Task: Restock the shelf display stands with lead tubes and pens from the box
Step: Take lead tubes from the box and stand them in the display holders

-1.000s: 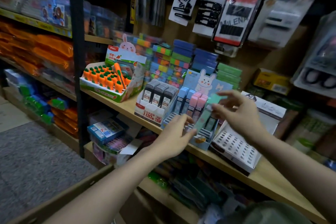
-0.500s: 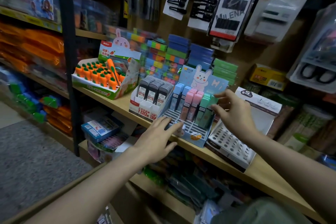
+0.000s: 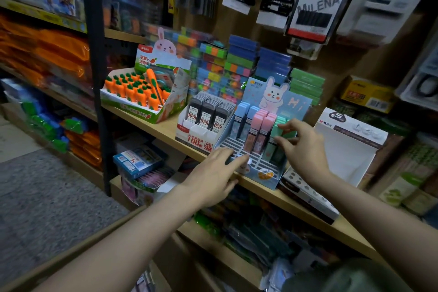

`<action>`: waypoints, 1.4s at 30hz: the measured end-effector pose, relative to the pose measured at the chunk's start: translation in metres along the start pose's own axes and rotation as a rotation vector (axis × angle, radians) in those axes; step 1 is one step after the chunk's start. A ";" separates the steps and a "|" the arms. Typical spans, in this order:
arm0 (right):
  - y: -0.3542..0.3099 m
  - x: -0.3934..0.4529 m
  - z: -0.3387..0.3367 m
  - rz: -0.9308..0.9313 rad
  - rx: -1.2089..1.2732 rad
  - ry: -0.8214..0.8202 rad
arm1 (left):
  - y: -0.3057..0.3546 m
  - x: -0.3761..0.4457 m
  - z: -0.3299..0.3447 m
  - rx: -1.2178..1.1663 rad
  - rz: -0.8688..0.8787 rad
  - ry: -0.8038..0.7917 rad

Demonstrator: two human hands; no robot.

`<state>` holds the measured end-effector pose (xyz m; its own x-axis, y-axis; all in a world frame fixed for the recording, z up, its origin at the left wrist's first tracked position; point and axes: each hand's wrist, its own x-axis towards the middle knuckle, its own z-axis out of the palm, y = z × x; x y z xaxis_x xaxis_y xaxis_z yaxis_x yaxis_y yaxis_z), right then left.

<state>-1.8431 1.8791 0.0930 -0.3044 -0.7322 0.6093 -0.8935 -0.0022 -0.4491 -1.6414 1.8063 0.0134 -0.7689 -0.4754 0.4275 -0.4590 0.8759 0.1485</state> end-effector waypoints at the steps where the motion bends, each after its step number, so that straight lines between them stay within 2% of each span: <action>1: 0.000 0.000 0.001 -0.004 -0.018 0.008 | 0.000 0.000 0.000 0.001 -0.003 -0.005; 8: -0.005 -0.007 -0.005 0.009 -0.077 -0.013 | 0.004 0.000 -0.005 -0.007 -0.032 -0.060; 11: -0.008 -0.021 -0.012 0.022 -0.018 0.058 | 0.008 -0.009 -0.008 -0.093 -0.040 -0.057; 13: -0.013 -0.034 -0.016 0.039 0.052 0.101 | 0.012 -0.018 -0.011 -0.176 -0.042 0.003; 15: -0.022 -0.050 -0.015 0.041 0.185 0.070 | 0.015 -0.029 -0.016 -0.281 -0.063 0.070; 17: -0.037 -0.068 -0.005 -0.014 0.282 -0.042 | 0.014 -0.043 -0.020 -0.363 -0.133 0.072; 22: -0.084 -0.113 0.048 -0.241 0.342 -0.390 | -0.011 -0.113 -0.015 -0.319 -0.507 -0.126; 26: -0.094 -0.157 0.117 -0.181 0.364 -0.706 | -0.042 -0.195 -0.005 -0.383 -0.914 -0.218; 30: -0.091 -0.203 0.186 0.002 0.356 -0.957 | -0.043 -0.261 0.029 -0.487 -1.407 0.005; 32: -0.087 -0.222 0.213 0.077 0.314 -1.028 | -0.034 -0.280 0.060 -0.518 -1.568 0.112; 34: -0.081 -0.242 0.235 0.074 0.223 -1.089 | -0.020 -0.291 0.091 -0.520 -1.705 0.119; 38: -0.066 -0.284 0.268 -0.116 0.096 -1.254 | -0.001 -0.299 0.137 -0.508 -1.888 -0.104; 40: -0.056 -0.299 0.283 -0.205 0.009 -1.334 | -0.004 -0.304 0.152 -0.444 -1.877 -0.200; 42: -0.049 -0.311 0.300 -0.321 -0.091 -1.382 | -0.015 -0.310 0.162 -0.333 -1.842 -0.225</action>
<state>-1.6055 1.9025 -0.2702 0.4276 -0.7740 -0.4670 -0.8947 -0.2886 -0.3408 -1.4684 1.9277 -0.2660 0.4695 -0.6896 -0.5513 -0.5952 -0.7085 0.3792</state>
